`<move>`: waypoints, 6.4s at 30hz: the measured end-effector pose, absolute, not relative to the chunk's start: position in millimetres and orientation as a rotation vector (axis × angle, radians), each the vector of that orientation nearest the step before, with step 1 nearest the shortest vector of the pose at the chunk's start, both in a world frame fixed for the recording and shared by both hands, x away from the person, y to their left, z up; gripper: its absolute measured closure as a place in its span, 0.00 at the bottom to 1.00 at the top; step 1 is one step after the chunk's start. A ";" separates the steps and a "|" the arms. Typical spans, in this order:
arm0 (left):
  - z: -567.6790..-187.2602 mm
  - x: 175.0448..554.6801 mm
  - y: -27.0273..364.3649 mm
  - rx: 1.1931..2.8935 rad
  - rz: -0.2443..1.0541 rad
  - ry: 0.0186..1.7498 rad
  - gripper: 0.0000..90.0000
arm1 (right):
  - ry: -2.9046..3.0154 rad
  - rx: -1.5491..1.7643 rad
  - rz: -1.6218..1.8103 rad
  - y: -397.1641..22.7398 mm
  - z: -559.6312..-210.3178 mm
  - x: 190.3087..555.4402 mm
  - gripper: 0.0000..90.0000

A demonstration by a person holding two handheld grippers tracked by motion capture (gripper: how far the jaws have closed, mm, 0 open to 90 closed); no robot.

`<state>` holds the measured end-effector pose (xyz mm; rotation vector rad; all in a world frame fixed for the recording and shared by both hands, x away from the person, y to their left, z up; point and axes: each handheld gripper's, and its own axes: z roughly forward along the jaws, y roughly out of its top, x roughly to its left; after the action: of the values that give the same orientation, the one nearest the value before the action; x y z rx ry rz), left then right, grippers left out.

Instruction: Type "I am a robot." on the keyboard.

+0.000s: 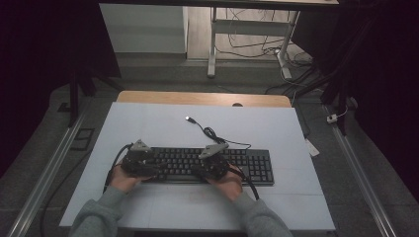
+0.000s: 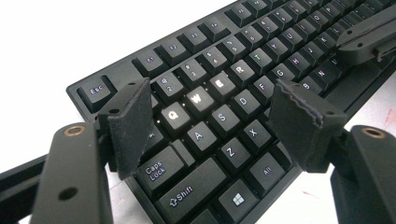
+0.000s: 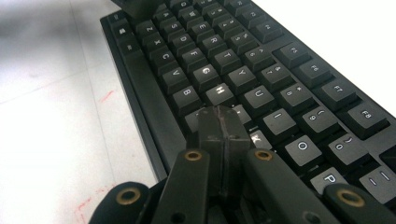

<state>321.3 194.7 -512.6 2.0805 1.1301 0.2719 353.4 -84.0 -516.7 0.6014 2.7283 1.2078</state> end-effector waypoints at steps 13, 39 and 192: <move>-512.5 321.0 195.0 2.081 0.274 1.129 0.34 | 2.704 0.587 1.216 -84.4 -516.1 351.2 1.00; -510.6 319.3 197.0 2.070 0.278 1.128 0.34 | 2.479 0.793 1.318 -166.1 -497.0 349.5 0.58; -496.1 311.0 183.9 1.999 0.291 1.046 0.46 | 2.397 0.894 1.237 -229.0 -501.3 338.9 0.52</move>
<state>311.0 183.9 -496.1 1.9993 1.0460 0.2914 338.9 -229.0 -501.3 0.8944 2.3966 1.2370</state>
